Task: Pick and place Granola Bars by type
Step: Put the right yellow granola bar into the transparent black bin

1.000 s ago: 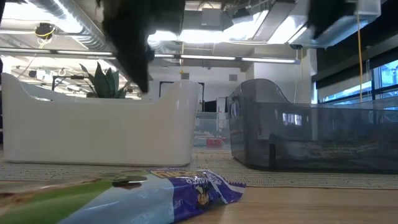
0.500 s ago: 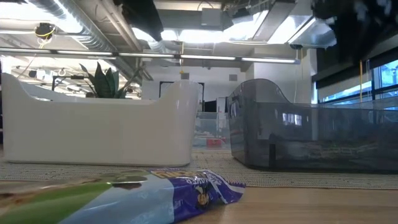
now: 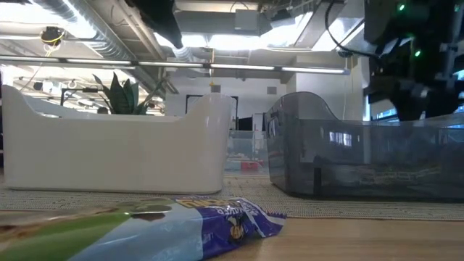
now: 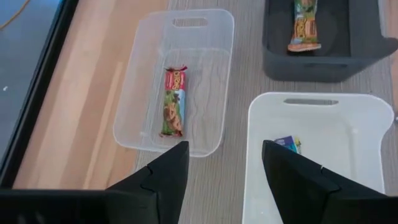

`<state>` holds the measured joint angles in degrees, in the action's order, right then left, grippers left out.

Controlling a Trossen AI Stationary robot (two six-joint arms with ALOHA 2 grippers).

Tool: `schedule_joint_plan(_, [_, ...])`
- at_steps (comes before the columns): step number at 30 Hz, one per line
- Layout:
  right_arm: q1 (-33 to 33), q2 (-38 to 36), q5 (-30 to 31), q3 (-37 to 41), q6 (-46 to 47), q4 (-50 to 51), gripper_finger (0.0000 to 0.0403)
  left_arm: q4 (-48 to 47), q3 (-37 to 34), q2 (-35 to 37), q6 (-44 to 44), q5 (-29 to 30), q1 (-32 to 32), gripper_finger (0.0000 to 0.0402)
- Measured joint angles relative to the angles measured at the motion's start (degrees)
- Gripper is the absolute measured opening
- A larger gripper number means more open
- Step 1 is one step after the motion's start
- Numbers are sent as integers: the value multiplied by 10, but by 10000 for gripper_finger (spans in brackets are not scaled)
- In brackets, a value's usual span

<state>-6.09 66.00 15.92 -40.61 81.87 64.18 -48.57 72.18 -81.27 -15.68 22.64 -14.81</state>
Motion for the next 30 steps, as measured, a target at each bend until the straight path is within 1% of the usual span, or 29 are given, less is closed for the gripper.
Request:
schedule_joint_plan(4, [22,8,0,35,-15,-68,228,-9,0,0,0,2,0,197])
schedule_joint_plan(7, [36,15,0,57,-44,-107,228,-17,0,0,0,3,0,196])
schedule_joint_plan(12, [56,32,8,79,-47,-148,228,-25,0,0,0,3,0,196])
schedule_joint_plan(17, [70,54,15,91,-51,-169,228,-26,0,0,0,3,0,197])
schedule_joint_plan(25, [83,111,14,92,-59,-206,228,-27,0,0,0,3,13,196])
schedule_joint_plan(30, [86,126,4,90,-82,-209,211,-27,0,0,0,2,21,197])
